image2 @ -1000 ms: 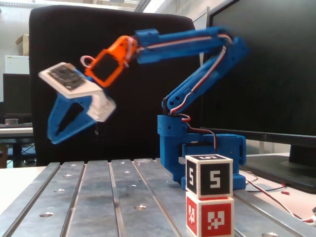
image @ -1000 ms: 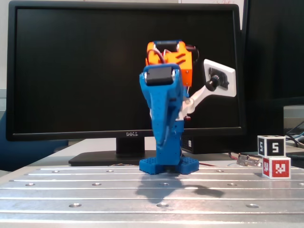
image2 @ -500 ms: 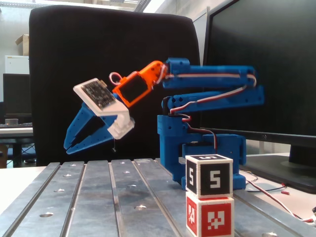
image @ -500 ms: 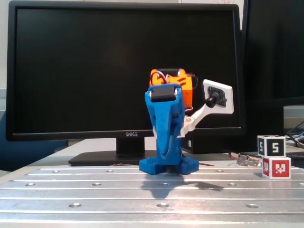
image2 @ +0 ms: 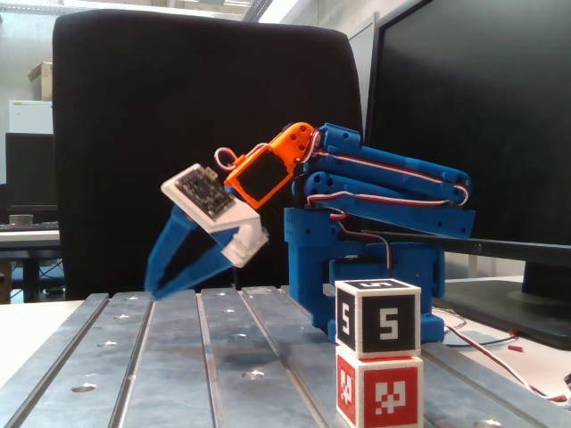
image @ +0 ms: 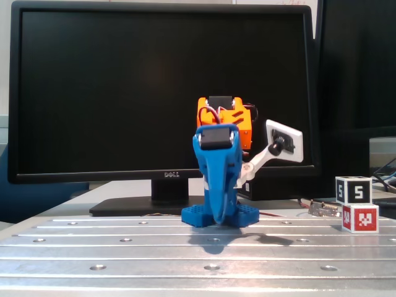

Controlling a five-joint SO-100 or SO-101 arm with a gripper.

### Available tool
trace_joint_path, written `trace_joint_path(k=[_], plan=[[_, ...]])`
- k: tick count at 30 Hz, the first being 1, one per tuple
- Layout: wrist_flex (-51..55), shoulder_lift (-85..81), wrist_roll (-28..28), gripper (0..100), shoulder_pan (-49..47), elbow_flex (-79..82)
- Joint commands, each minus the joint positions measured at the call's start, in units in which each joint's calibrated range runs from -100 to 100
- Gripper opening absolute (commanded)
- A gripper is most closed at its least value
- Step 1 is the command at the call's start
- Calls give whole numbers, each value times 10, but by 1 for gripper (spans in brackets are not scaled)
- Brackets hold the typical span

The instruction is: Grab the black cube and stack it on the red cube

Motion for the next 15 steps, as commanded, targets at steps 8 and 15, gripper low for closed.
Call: trace_joint_path(k=[8,15], plan=[[83,1,1,1,0,0],[114,-3,1,1,0,0]])
